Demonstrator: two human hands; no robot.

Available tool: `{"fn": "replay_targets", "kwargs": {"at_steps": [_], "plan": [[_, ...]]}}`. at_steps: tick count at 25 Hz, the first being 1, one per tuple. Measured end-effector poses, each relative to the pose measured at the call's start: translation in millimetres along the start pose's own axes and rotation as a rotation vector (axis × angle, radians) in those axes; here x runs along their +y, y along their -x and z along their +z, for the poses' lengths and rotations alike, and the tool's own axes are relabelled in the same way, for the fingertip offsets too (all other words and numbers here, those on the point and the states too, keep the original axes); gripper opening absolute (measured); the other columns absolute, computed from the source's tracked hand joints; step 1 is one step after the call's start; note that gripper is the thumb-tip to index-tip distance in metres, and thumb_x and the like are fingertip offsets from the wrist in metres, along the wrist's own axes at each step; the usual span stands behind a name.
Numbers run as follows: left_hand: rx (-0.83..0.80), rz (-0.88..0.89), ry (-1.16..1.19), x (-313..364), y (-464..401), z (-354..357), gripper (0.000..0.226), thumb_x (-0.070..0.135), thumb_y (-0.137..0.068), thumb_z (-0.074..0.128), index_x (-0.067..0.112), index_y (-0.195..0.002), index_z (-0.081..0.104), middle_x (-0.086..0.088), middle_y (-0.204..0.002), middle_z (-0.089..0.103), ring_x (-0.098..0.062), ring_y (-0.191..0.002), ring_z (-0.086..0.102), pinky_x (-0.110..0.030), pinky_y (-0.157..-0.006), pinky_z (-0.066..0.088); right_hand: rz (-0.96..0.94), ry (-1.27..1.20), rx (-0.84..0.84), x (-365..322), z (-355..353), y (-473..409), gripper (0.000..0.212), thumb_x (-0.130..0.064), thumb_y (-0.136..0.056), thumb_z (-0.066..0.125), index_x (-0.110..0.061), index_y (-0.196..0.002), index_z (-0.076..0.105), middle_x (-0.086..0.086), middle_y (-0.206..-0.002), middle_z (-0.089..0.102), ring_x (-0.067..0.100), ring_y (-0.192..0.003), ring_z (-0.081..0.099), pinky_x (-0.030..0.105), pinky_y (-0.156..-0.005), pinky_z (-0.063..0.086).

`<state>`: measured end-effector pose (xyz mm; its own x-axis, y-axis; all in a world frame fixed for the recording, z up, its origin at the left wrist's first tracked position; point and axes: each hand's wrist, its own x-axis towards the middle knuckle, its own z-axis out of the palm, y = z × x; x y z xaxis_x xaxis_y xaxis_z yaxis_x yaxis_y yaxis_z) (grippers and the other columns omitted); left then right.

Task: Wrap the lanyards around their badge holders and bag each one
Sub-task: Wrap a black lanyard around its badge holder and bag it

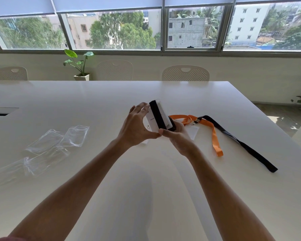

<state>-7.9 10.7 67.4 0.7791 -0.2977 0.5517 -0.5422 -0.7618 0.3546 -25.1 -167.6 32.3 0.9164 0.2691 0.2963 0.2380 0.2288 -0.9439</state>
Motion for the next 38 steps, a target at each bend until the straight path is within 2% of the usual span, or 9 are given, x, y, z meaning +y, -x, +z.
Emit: {"fn": "replay_targets", "kwargs": {"at_steps": [3,7,11,14,21,25,28,33,38], "plan": [[0.016,-0.01,-0.004,-4,-3,-4,0.114,0.065,-0.052,0.073,0.003,-0.14,0.039,-0.006,-0.141,0.044,-0.024,-0.129,0.037,-0.026,-0.1,0.031,-0.012,0.077,0.05,0,3,0,0.035,0.001,-0.083,0.067,0.004,-0.117,0.059,0.021,-0.106,0.066,0.027,-0.103,0.064,0.034,-0.088,0.054],[0.018,-0.019,-0.069,-7,-6,-8,0.116,0.066,-0.052,0.074,0.001,-0.141,0.038,-0.008,-0.143,0.042,-0.026,-0.13,0.035,-0.035,-0.104,0.036,-0.004,0.163,0.178,11,13,-2,0.005,-0.005,-0.086,0.067,-0.006,-0.091,0.068,0.0,-0.075,0.071,0.017,-0.074,0.065,0.028,-0.078,0.052],[0.041,0.022,-0.263,-15,-14,-13,0.113,0.058,-0.056,0.08,0.0,-0.141,0.036,-0.014,-0.144,0.04,-0.024,-0.135,0.032,-0.041,-0.118,0.016,-0.012,0.109,0.223,24,18,-1,0.017,0.0,-0.094,0.054,-0.006,-0.088,0.069,0.002,-0.067,0.063,0.014,-0.061,0.056,0.026,-0.067,0.049],[0.042,0.025,-0.385,-18,-18,-14,0.111,0.059,-0.056,0.079,0.001,-0.14,0.038,-0.015,-0.145,0.039,-0.023,-0.139,0.03,-0.042,-0.119,0.003,0.024,0.158,0.277,34,21,1,0.021,-0.002,-0.096,0.051,-0.006,-0.086,0.07,0.002,-0.064,0.062,0.015,-0.056,0.053,0.026,-0.062,0.045],[0.016,-0.01,-0.496,-24,-21,-10,0.108,0.056,-0.056,0.081,0.001,-0.139,0.04,-0.016,-0.144,0.039,-0.023,-0.138,0.031,-0.044,-0.117,-0.003,0.151,0.254,0.325,38,35,18,0.024,-0.008,-0.095,0.054,-0.014,-0.079,0.07,-0.005,-0.057,0.062,0.008,-0.049,0.046,0.022,-0.056,0.039],[-0.03,0.02,-0.585,-26,-18,-10,0.105,0.051,-0.059,0.081,0.0,-0.14,0.037,-0.018,-0.143,0.039,-0.027,-0.138,0.031,-0.046,-0.117,-0.003,0.217,0.437,0.287,24,45,27,0.025,-0.017,-0.094,0.058,-0.016,-0.074,0.073,-0.003,-0.064,0.069,0.007,-0.058,0.055,0.025,-0.063,0.043],[-0.068,0.057,-0.67,-24,-14,-8,0.102,0.051,-0.064,0.078,0.001,-0.142,0.035,-0.02,-0.144,0.037,-0.029,-0.139,0.028,-0.048,-0.117,-0.003,0.251,0.52,0.246,7,48,30,0.029,-0.022,-0.093,0.059,-0.015,-0.069,0.074,-0.003,-0.068,0.073,0.011,-0.048,0.043,0.022,-0.046,0.034],[-0.073,0.122,-0.75,-9,-1,6,0.102,0.055,-0.066,0.076,-0.001,-0.141,0.036,-0.022,-0.145,0.038,-0.032,-0.139,0.029,-0.049,-0.116,-0.002,0.211,0.401,0.263,-24,43,24,0.029,-0.025,-0.093,0.061,-0.014,-0.07,0.075,-0.001,-0.067,0.073,0.013,-0.048,0.041,0.019,-0.047,0.033],[-0.064,0.175,-0.707,1,17,19,0.092,0.047,-0.069,0.076,-0.002,-0.138,0.041,-0.024,-0.143,0.041,-0.034,-0.137,0.034,-0.05,-0.116,0.004,0.18,0.272,0.321,-33,37,14,0.025,-0.014,-0.094,0.059,-0.007,-0.075,0.073,0.002,-0.065,0.072,0.0,-0.044,0.055,0.012,-0.046,0.04]]}}
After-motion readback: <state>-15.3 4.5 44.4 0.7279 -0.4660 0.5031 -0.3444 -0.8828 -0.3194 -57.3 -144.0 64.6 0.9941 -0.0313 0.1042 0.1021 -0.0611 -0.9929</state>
